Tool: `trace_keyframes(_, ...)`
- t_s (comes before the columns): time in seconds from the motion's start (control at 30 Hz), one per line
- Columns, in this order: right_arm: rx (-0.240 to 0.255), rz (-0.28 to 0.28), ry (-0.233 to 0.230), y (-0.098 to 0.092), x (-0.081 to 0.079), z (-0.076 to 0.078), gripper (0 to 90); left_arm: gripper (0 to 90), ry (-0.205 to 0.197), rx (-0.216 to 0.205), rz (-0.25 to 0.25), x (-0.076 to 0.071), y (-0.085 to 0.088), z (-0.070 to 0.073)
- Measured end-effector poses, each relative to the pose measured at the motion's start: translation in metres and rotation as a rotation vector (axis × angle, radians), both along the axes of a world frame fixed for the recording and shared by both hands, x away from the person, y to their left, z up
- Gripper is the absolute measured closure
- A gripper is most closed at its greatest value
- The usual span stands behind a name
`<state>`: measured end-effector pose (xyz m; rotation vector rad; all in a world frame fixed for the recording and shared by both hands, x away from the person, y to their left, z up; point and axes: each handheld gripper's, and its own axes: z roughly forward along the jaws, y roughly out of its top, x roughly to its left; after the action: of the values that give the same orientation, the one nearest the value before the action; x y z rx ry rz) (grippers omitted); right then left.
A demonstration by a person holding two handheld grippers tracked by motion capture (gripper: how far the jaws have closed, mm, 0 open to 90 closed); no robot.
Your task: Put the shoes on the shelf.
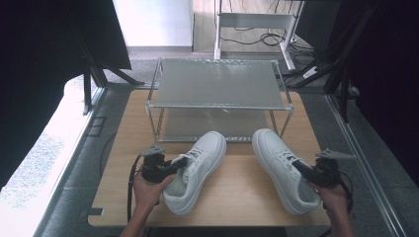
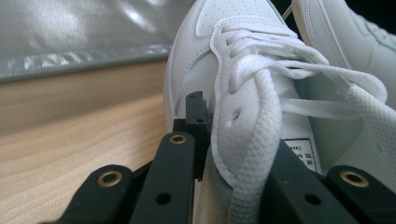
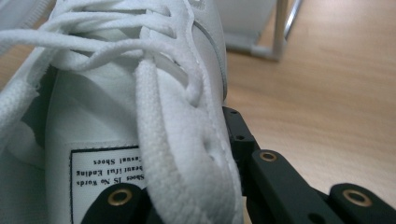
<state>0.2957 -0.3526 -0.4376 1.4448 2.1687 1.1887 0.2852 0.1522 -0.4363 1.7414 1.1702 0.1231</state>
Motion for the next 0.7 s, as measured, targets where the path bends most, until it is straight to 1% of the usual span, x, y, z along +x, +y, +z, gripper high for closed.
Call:
trace_keyframes(0.03, 0.016, 0.004, -0.007, 0.0, -0.001, 0.001, 86.6, 83.4, 0.0, 0.0, 0.0, 0.0, 0.0, 0.0)
trace_keyframes(0.07, 0.042, 0.01, -0.02, -0.001, -0.002, 0.004, 86.6, 83.4, -0.006, -0.027, 0.005, -0.002, 0.004, 0.004)
trace_keyframes(0.13, 0.08, 0.014, -0.042, -0.001, -0.004, 0.006, 86.6, 83.4, -0.018, -0.046, 0.008, -0.004, 0.008, 0.008)
trace_keyframes(0.23, 0.143, 0.019, -0.061, -0.003, -0.006, 0.007, 86.6, 83.4, -0.032, -0.082, 0.009, -0.007, 0.013, 0.014)
trace_keyframes(0.33, 0.189, 0.017, -0.062, -0.005, -0.006, 0.007, 86.6, 83.4, -0.041, -0.116, 0.006, -0.009, 0.018, 0.019)
trace_keyframes(0.4, 0.202, 0.015, -0.065, -0.006, -0.006, 0.006, 86.6, 83.4, -0.047, -0.136, 0.005, -0.01, 0.02, 0.021)
trace_keyframes(0.53, 0.219, 0.002, -0.073, -0.006, -0.007, 0.007, 86.6, 83.4, -0.059, -0.148, -0.001, -0.01, 0.023, 0.023)
trace_keyframes(0.7, 0.247, -0.006, -0.078, -0.005, -0.007, 0.007, 86.6, 83.4, -0.054, -0.168, 0.002, -0.011, 0.025, 0.023)
